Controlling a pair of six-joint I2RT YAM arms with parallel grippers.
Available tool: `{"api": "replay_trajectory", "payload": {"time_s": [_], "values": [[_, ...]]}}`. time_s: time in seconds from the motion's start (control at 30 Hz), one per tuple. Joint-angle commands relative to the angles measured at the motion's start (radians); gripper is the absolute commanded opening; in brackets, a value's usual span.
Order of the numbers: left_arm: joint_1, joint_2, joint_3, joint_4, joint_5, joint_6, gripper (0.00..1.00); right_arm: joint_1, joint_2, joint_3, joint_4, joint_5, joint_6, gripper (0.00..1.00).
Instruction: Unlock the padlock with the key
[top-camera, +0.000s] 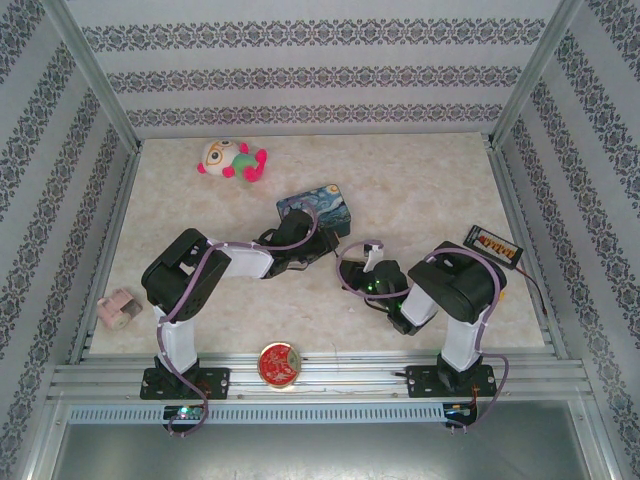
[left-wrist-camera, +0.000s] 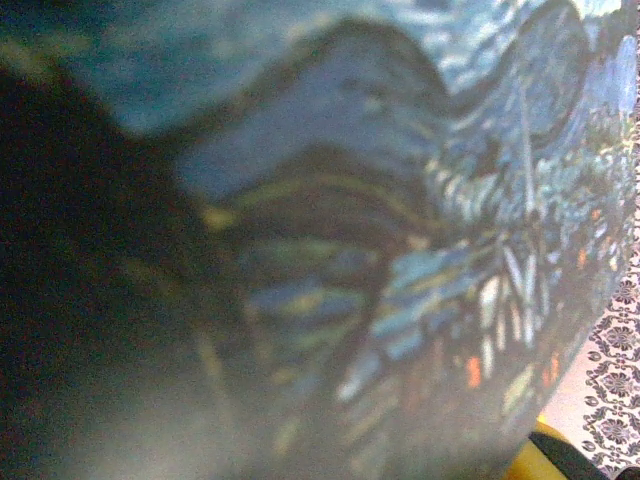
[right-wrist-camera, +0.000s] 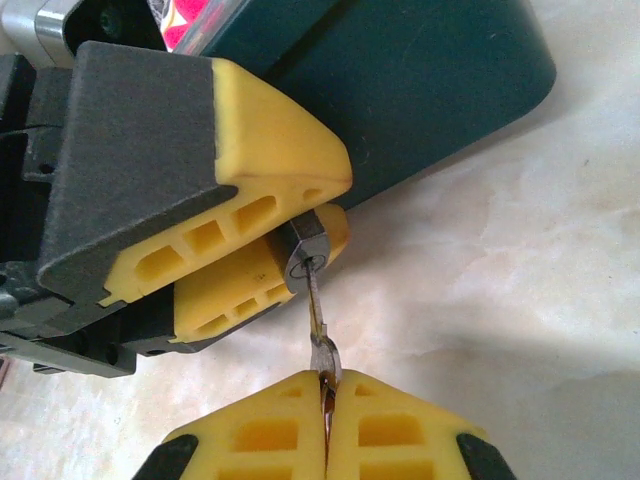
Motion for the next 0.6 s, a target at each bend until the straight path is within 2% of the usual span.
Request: {"api": "replay_trajectory", "payload": {"time_s": [0.0,0.57], "values": [[0.005,-0.003,-0.01,0.052,0.047,-0.043,0.09,0.001,0.022,0.029,0.033,-0.002,0.007,0.0],[0.006,-0.014,-0.017,0.068,0.051,-0.053,0.09,-0.007,0.064,0.042,0.036,-0.011,0.036,0.0]]}}
